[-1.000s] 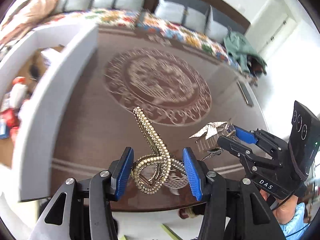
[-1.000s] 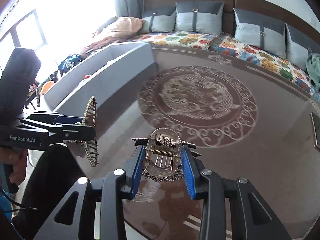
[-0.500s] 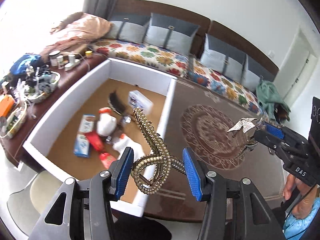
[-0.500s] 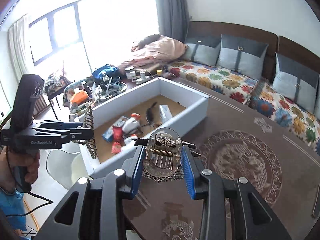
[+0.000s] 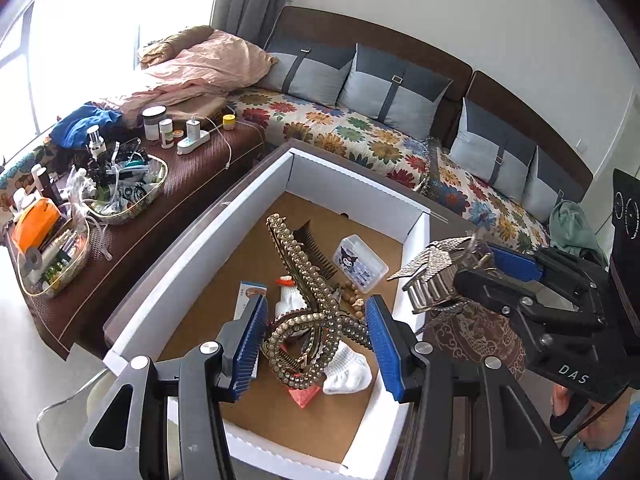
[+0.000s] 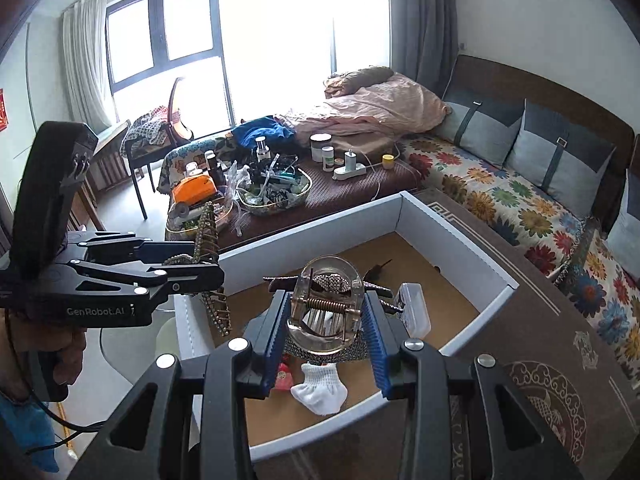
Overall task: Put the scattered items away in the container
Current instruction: 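Carry the chain and claw clip over the cardboard box with both tools, then open both tools to release the chain and claw clip into the box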
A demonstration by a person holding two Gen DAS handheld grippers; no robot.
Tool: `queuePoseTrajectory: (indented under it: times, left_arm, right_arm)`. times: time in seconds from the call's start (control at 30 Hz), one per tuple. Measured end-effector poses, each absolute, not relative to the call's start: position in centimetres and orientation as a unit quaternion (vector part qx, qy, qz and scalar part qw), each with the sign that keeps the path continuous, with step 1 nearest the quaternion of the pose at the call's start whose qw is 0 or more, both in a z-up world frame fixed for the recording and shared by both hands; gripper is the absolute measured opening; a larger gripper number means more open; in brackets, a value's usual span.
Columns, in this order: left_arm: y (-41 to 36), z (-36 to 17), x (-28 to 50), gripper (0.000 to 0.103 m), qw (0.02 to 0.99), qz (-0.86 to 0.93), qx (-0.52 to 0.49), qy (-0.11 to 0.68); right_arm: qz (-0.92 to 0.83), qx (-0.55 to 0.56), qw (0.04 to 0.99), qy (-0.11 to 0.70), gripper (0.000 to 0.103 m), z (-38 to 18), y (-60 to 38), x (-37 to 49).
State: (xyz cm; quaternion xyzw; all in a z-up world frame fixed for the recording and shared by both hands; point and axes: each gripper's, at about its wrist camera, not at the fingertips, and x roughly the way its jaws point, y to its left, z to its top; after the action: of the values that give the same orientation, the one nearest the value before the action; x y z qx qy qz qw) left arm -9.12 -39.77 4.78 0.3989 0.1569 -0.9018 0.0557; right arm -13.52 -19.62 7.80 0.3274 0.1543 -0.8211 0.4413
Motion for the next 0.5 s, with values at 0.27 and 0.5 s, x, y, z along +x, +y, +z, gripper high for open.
queuePoseTrajectory:
  times: [0.27,0.5]
  left_arm:
    - [-44.2,-1.1,-15.4,0.051,0.080,-0.874,0.438,0.196]
    - [-45.7,-5.9,-21.4,0.051,0.072,-0.849,0.477,0.216]
  right_arm:
    - [-0.808,0.356,0.431,0.183,0.037,2.6,-26.2,-23.0]
    - [-0.803,0.391,0.408,0.189,0.037,-1.6,-30.0,-31.3]
